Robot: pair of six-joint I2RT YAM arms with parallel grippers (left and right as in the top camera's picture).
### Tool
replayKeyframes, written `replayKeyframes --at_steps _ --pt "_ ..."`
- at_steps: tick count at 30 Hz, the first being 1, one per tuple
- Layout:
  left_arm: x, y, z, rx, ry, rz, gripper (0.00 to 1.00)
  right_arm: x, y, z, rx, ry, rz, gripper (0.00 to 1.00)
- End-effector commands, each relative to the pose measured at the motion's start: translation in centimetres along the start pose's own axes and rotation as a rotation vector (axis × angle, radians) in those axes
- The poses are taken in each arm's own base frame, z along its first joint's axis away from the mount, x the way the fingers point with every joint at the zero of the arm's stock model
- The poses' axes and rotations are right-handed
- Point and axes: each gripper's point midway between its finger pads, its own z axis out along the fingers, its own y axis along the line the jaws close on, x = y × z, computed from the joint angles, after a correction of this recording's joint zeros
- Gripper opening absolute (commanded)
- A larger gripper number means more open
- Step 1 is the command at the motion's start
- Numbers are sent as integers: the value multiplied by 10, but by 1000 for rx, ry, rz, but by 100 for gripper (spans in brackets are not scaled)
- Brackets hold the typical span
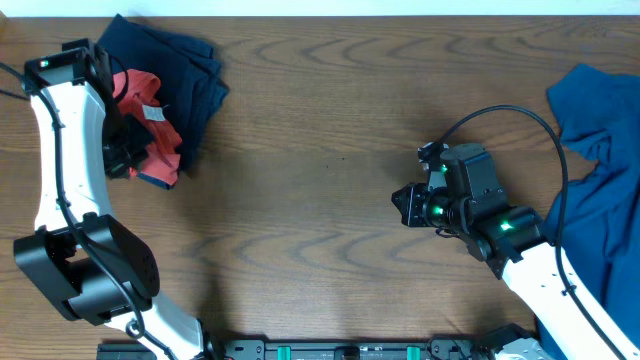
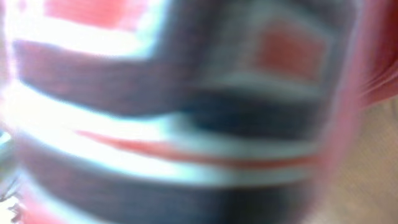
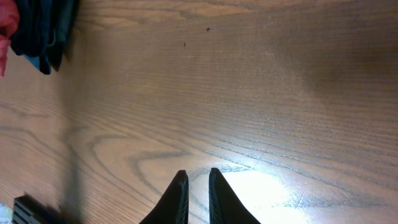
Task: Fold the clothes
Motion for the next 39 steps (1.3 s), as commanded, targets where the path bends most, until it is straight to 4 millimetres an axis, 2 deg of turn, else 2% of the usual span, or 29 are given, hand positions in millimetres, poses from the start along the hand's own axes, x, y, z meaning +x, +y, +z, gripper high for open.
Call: replayKeyframes --at_steps 1,3,6,9,11,13,15,17,19,20,21,22,23,24,25,27,28,30,32,33,35,36,37,38,39 --pt "-1 -20 -21 149 -45 113 98 -2 -2 -1 0 -3 -9 12" --pt "-7 -21 -30 164 -90 114 98 -2 -2 -1 -1 -3 -9 12" --pt "-14 -4 -35 76 -133 103 98 -2 -2 -1 -1 -3 -9 11" --pt "-19 50 -39 -192 -180 -28 98 -2 -2 -1 0 -3 -9 12" --pt "-24 85 -50 -378 -242 -90 98 -2 -2 -1 -1 -3 -9 12" --pt "-32 104 -60 -484 -297 -103 98 -2 -2 -1 -1 -3 -9 12" --pt "-39 109 -68 -505 -338 -119 98 -2 -2 -1 -1 -3 -9 12" --pt "-48 103 -70 -449 -371 -150 98 -2 -2 -1 0 -3 -9 12" --pt "-64 74 -67 -262 -409 -188 98 -2 -2 -1 -1 -2 -9 12" --pt "-74 36 -65 -36 -400 -176 98 -2 -2 -1 -1 -2 -9 12" --pt "-81 -21 -72 283 -375 -78 98 -2 -2 -1 -1 -2 -9 12" --pt "-82 -73 -94 573 -381 82 98 -2 -2 -1 0 -3 -8 12" --pt "-78 -118 -130 861 -436 299 98 -2 -2 -1 -1 -3 -9 12" --pt "-78 -140 -164 1046 -505 416 98 -2 -2 -1 -1 -4 -9 11" --pt "-81 -150 -190 1149 -582 483 98 -2 -2 -1 -1 -3 -9 12" --pt "-97 -153 -214 1176 -716 501 98 -1 -2 -1 -2 1 -3 11" --pt "-110 -150 -217 1152 -749 435 98 0 -1 -1 -7 5 -3 11" --pt "-130 -138 -208 1079 -753 272 98 1 0 -1 -11 10 -3 12" --pt "-134 -121 -175 971 -642 104 98 1 0 -1 -10 11 -3 13" --pt "-124 -109 -148 900 -523 10 98 1 0 -1 -10 11 -3 13" --pt "-93 -85 -97 724 -321 -54 98 1 0 -1 -10 11 -3 13" --pt "-80 -64 -70 572 -256 -49 98 1 0 -1 -10 11 -3 13" --pt "-77 -47 -55 457 -247 -56 98 1 0 -1 -11 11 -3 13" --pt "-84 -12 -32 230 -277 -77 98 1 0 -1 -10 12 -3 14" --pt "-90 8 -23 105 -303 -95 98 2 -1 -1 -9 15 -2 14"
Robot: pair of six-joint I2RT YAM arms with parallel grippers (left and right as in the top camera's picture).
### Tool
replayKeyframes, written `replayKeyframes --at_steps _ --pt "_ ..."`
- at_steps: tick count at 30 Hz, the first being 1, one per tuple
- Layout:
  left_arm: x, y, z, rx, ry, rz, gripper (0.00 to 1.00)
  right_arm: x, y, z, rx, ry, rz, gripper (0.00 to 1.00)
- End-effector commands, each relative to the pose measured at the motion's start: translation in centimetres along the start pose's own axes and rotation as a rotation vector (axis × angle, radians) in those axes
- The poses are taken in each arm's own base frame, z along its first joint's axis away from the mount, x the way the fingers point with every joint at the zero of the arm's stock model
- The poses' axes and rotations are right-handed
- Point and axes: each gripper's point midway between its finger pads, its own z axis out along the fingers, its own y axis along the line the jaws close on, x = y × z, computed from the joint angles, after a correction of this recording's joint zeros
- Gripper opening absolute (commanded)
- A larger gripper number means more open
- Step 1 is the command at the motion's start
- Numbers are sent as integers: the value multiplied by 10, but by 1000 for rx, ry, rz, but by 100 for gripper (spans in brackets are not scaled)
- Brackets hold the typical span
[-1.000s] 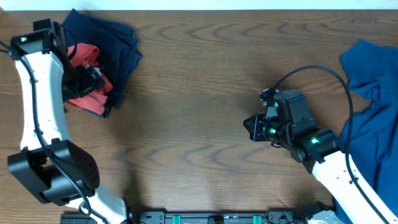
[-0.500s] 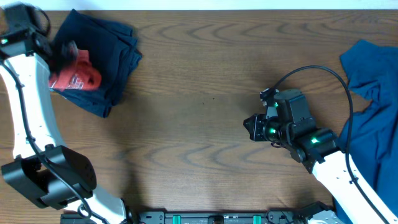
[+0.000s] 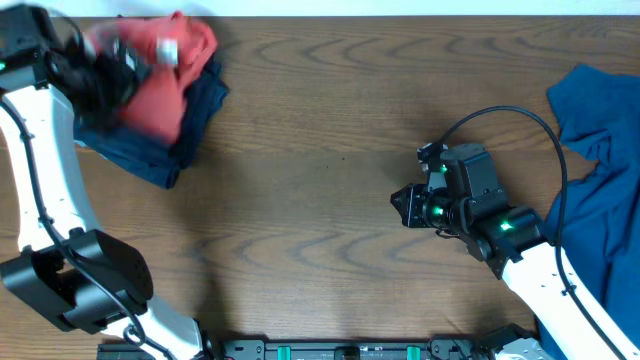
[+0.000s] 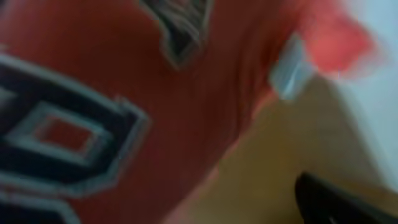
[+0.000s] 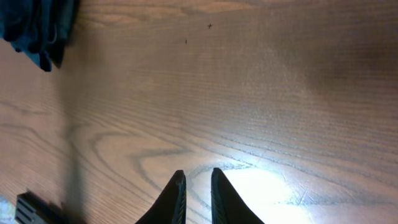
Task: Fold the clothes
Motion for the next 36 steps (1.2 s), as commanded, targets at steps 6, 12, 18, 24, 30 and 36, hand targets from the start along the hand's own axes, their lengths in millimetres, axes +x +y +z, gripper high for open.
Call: replayKeyframes --at_steps 6,12,18,24,30,36 --pt "-38 126 27 -607 -90 40 98 1 -2 -1 -3 9 -3 14" --pt "-4 78 51 -268 122 167 98 -1 -1 -1 -7 -1 -91 14" --pt "16 -16 33 307 189 344 98 -6 2 -1 -15 -18 -166 10" --pt "27 -115 -70 1204 166 456 98 -14 7 -1 -32 -54 -174 17" --pt "25 -118 -79 1183 205 387 98 -14 7 -1 -31 -54 -174 40" --pt "29 -119 -75 1079 195 384 98 -14 6 -1 -31 -54 -175 50"
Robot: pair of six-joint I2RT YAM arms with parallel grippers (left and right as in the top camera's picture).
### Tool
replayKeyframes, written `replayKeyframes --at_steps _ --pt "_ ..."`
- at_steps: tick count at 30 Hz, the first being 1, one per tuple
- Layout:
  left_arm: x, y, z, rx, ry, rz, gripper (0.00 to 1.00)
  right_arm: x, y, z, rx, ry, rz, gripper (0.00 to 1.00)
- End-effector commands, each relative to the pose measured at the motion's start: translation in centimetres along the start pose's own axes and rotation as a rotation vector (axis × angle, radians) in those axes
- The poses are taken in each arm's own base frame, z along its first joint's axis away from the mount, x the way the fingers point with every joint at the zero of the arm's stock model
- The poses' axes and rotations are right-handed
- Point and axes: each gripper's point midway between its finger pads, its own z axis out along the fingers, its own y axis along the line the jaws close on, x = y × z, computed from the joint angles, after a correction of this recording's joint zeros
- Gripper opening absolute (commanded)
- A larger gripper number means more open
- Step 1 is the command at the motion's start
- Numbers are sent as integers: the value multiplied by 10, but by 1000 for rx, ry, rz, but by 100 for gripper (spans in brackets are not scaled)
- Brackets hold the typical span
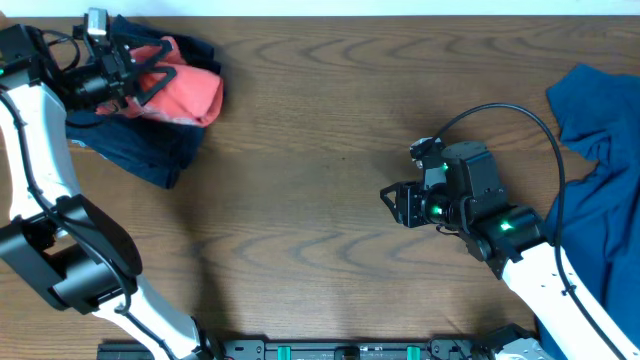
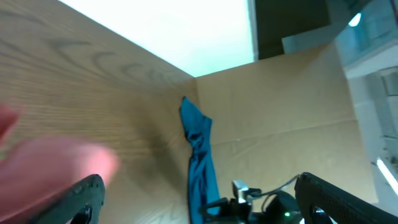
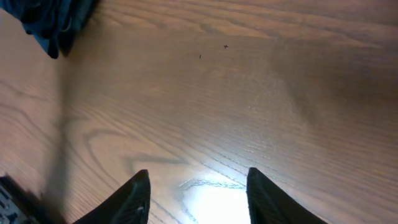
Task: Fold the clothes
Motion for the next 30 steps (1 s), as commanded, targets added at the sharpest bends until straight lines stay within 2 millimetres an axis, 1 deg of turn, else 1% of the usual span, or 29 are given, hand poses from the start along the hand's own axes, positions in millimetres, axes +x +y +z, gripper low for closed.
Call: replayKeyframes --at_steps 1,3,5,9,10,11,13,18,19,21,24,25,26,28,30 --pt "0 -14 -3 -101 -15 45 98 -2 -3 -1 5 -6 -1 50" --pt "3 10 -13 -307 -31 29 98 -1 -3 -1 6 -1 1 51" --pt "9 23 -24 -460 -35 24 98 1 -4 -1 10 8 4 51" --pt "21 41 -45 -668 -12 39 98 2 -4 -1 11 8 5 52" --pt "23 47 -51 -723 -15 25 98 1 -4 -1 10 8 4 52" --pt "25 59 -65 -830 -27 -18 98 1 -4 -1 11 7 4 52" --pt "28 68 -75 -907 -39 -70 98 1 -5 -1 14 5 4 52" --pt "38 68 -73 -911 -7 -94 98 1 -5 -1 17 4 4 52" --pt "40 69 -72 -925 3 -96 99 1 -5 -1 17 4 4 52" --pt "45 75 -76 -995 27 -95 95 1 -5 -1 17 4 4 52" --pt "51 88 -79 -1113 70 -65 81 1 -5 -1 17 5 4 52" --pt "48 91 -76 -1131 73 -46 80 1 -5 -1 17 5 5 52" --pt "44 92 -73 -1138 67 -22 80 1 -5 -1 17 5 4 53" --pt "34 98 -71 -1177 51 21 91 1 -5 -1 17 4 4 53" --pt "23 105 -81 -1265 17 49 93 1 -5 -1 17 6 4 53"
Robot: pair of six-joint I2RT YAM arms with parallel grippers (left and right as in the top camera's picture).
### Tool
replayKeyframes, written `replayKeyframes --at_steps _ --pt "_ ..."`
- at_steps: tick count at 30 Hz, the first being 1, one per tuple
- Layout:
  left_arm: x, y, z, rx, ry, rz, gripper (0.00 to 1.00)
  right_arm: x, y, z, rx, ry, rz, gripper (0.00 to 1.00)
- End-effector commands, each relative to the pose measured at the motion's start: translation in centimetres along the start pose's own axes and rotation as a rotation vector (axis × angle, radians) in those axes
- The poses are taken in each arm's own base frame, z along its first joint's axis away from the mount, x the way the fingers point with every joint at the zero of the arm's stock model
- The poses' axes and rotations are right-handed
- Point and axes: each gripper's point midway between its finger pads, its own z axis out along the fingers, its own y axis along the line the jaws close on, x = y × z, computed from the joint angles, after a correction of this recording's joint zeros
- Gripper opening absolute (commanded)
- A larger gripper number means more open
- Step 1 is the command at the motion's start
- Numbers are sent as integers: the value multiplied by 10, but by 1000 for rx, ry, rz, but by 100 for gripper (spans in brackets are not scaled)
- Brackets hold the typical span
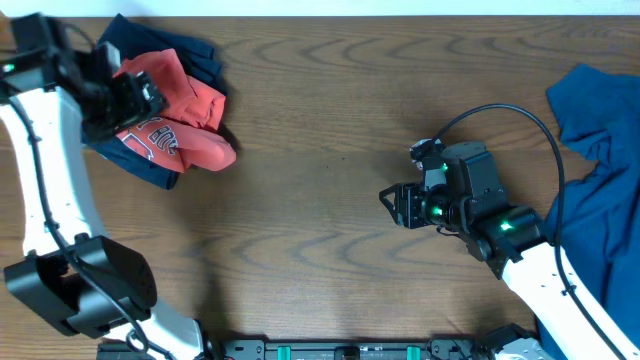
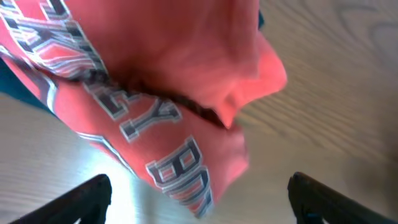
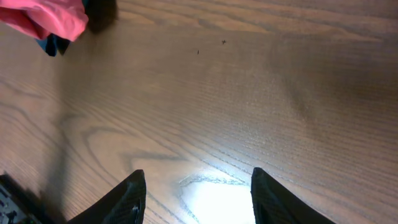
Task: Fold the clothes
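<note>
A red top with block lettering [image 1: 175, 135] lies crumpled on a navy garment [image 1: 203, 58] at the table's far left. My left gripper [image 1: 138, 103] hovers over it, open and empty. In the left wrist view the red top [image 2: 168, 74] fills the frame above the gripper [image 2: 199, 202], whose fingertips [image 2: 87, 198] stand wide apart. My right gripper [image 1: 393, 205] is open over bare wood mid-table, and its wrist view shows the gripper [image 3: 199, 199] with nothing between its fingers. A blue garment [image 1: 600, 170] lies heaped at the right edge.
The wooden table [image 1: 320, 110] stretches between the two piles. A black cable [image 1: 520, 115] loops over the right arm. The red top's edge [image 3: 43, 15] shows at the top left of the right wrist view.
The red top was bunched beside my open left gripper at the pile's upper edge; now it lies lower on the navy garment, lettering up, with the gripper looking down on it. The right arm is unchanged.
First my left gripper was low against the red top at the navy pile's left side, and the right gripper was nearly shut. Then the red top was raised over the pile. Then both grippers stood open. Now the red top rests on the navy garment.
</note>
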Motion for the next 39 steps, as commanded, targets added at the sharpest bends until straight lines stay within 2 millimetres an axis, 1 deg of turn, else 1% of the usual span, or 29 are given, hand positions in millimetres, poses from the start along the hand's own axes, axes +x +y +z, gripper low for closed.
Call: replayKeyframes --at_steps 1,2,4,6,8,10,11,12,14,15,16,18,20,21,22,23,25,26,29,31,32,36,39 --pt "-12 35 7 -211 -34 -16 94 -2 -4 -1 11 -6 0 52" --pt "-16 41 7 -248 -52 -29 93 -1 -4 -1 11 -4 1 53" --pt "-21 45 12 -251 -63 -40 84 -1 -4 -1 11 -4 1 53" --pt "-17 32 19 -169 -31 -41 72 -2 -4 -1 12 -4 1 53" --pt "-10 12 22 -58 1 -35 59 -2 -5 -1 14 -5 1 49" --pt "-4 -4 19 13 20 -2 47 -3 -7 -1 30 -11 1 44" --pt "-1 -11 15 31 27 21 46 -4 -11 -1 49 -19 2 40" --pt "3 -16 10 34 31 43 46 -6 -14 -3 66 -30 3 40" --pt "14 -30 -4 43 36 98 54 -15 -18 -9 85 -63 9 41" --pt "19 -39 -13 50 32 122 60 -20 -19 -15 88 -84 16 44" --pt "24 -48 -21 57 24 142 63 -26 -20 -22 92 -105 29 46" --pt "36 -66 -40 59 6 207 67 -41 -23 -44 105 -168 51 50" --pt "50 -73 -59 -4 -17 253 71 -51 -29 -63 122 -215 73 52" --pt "55 -73 -67 -45 -29 255 75 -55 -31 -73 131 -236 86 54" --pt "60 -71 -77 -92 -50 245 90 -56 -34 -81 142 -251 98 56" --pt "64 -69 -86 -135 -70 226 97 -56 -37 -88 151 -262 104 57" --pt "75 -67 -100 -176 -87 208 100 -55 -40 -97 166 -279 83 62" --pt "82 -68 -107 -175 -88 216 98 -54 -40 -102 172 -285 64 64" --pt "96 -67 -120 -171 -87 219 98 -56 -39 -113 179 -321 30 78" --pt "101 -65 -125 -171 -88 219 98 -60 -36 -123 175 -362 20 83" --pt "101 -66 -127 -170 -92 220 98 -61 -34 -128 172 -383 15 99" --pt "101 -66 -127 -170 -94 220 98 -62 -25 -143 155 -437 -6 99" --pt "101 -66 -127 -170 -92 220 98 -60 -18 -145 126 -439 -16 99"
